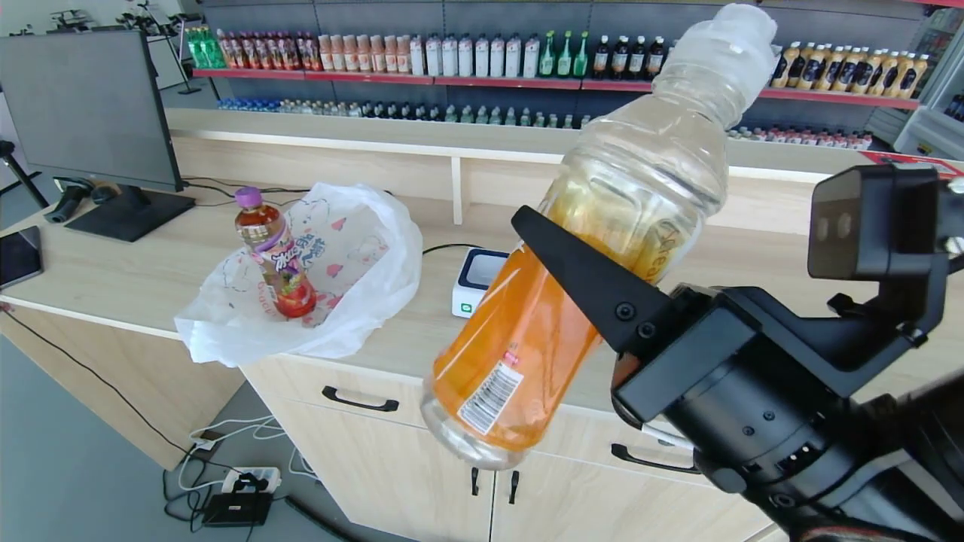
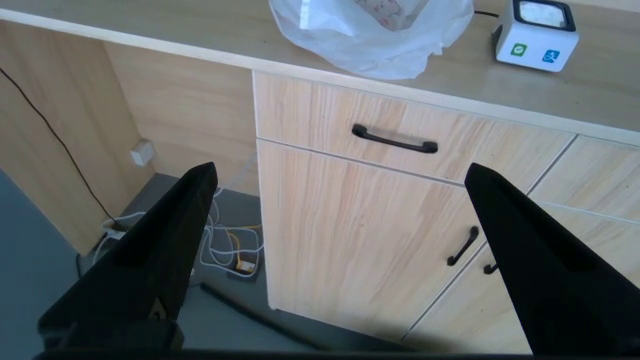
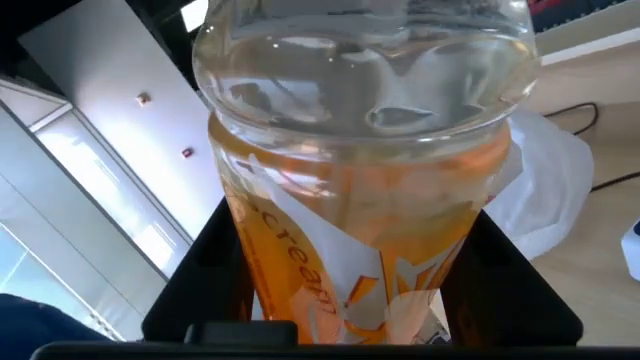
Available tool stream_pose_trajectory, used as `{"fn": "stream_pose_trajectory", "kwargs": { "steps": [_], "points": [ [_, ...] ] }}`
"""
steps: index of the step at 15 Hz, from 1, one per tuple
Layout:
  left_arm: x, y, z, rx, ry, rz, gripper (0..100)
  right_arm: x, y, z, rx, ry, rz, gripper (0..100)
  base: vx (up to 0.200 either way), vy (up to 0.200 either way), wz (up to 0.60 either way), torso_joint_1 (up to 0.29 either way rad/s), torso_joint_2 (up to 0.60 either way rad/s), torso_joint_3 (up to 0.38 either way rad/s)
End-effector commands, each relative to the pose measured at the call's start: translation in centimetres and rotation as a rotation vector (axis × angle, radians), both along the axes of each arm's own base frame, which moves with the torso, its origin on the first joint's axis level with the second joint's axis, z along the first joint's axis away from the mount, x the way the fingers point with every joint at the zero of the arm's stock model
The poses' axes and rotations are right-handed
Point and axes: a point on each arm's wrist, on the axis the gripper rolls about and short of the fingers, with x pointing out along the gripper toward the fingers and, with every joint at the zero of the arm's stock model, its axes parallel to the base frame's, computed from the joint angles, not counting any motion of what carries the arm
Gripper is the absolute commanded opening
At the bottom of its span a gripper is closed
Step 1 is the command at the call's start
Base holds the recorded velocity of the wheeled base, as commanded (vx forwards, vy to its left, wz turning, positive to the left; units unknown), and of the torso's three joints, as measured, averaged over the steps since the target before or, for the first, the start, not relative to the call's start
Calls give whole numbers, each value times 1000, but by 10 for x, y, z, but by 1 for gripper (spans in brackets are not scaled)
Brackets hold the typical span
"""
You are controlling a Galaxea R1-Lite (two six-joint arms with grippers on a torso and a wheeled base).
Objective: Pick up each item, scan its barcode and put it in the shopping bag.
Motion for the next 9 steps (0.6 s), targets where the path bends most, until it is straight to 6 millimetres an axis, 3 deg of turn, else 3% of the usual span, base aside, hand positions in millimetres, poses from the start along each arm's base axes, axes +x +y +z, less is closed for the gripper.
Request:
{"fn": "stream_pose_trajectory", "kwargs": {
  "steps": [1,9],
  "points": [
    [0,0,0,-1,0,0,100,-13,-9,9,30,-16,28,0,0,0,0,0,0,0],
    [0,0,0,-1,0,0,100,-14,-12,13,44,-22,25,0,0,0,0,0,0,0]
  ]
}}
